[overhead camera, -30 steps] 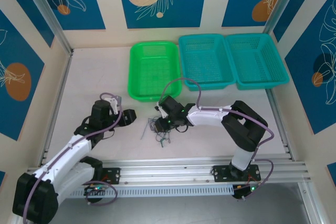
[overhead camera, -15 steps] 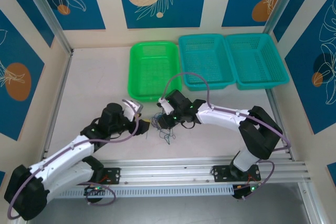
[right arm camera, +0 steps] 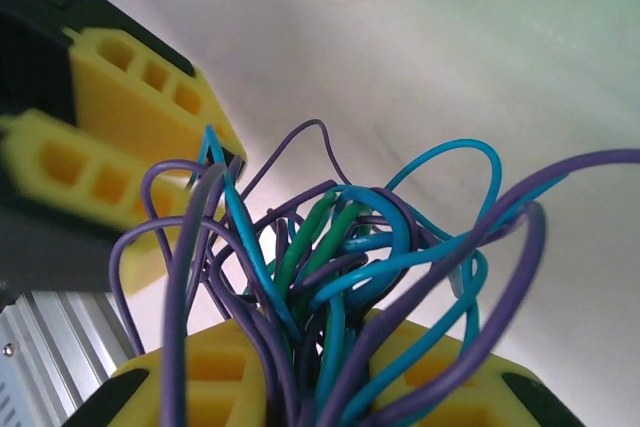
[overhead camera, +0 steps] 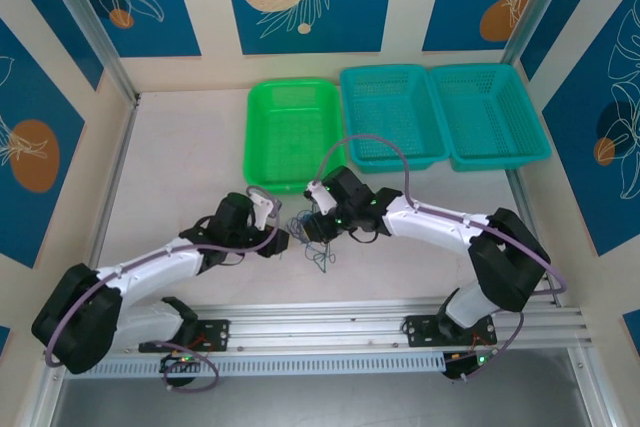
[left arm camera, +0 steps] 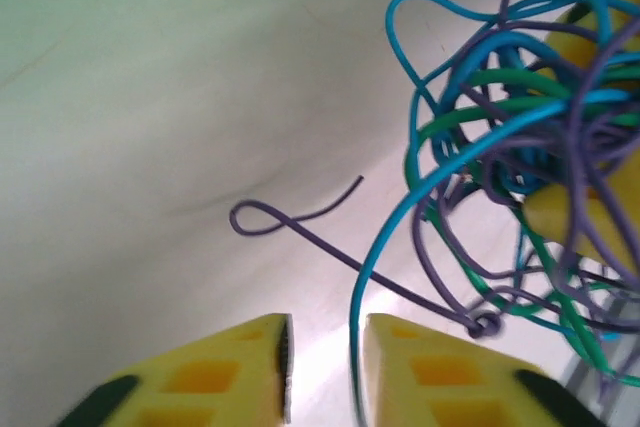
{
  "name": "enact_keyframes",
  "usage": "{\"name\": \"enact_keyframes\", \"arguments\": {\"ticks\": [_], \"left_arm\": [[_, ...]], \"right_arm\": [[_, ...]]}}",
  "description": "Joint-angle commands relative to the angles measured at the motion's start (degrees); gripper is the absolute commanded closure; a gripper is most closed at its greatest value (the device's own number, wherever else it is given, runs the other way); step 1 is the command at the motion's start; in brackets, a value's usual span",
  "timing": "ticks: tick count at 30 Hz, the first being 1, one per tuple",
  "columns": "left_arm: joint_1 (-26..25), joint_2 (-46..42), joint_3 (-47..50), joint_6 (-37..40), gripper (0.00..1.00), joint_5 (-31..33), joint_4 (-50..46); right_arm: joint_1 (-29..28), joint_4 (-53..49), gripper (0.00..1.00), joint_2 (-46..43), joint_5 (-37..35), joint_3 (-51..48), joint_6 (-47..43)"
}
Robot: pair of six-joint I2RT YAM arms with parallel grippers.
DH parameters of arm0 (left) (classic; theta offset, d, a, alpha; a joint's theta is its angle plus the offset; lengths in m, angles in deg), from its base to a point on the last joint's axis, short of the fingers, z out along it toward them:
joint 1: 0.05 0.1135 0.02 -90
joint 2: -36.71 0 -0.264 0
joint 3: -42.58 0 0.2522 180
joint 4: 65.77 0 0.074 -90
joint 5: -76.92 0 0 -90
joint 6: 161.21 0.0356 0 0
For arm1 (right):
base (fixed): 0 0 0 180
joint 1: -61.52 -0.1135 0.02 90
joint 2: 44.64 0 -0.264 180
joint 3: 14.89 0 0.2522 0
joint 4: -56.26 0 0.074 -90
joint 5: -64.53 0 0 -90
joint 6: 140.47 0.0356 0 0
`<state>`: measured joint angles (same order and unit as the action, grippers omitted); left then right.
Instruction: Untangle the cables
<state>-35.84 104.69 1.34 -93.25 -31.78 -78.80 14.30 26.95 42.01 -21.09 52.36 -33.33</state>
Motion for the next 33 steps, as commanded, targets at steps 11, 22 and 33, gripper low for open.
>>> {"name": "enact_keyframes", "arguments": {"ticks": [11, 22, 33], "left_arm": [[1.0, -10.9, -2.2, -3.2, 1.00, 16.5, -6.8], [12.5, -23.4, -3.7, -5.7, 1.00, 23.2, -21.1], [15.3, -28.3, 1.1, -6.2, 1.00, 17.5, -17.8]], "right_arm": [[2.6, -3.1, 0.79, -0.9, -29.0, -11.1, 21.5], [14.6, -4.5, 0.50, -10.7, -29.7, -21.2, 31.2], [18.5, -3.0, 0.17, -20.9, -16.6, -21.4, 24.6]]}}
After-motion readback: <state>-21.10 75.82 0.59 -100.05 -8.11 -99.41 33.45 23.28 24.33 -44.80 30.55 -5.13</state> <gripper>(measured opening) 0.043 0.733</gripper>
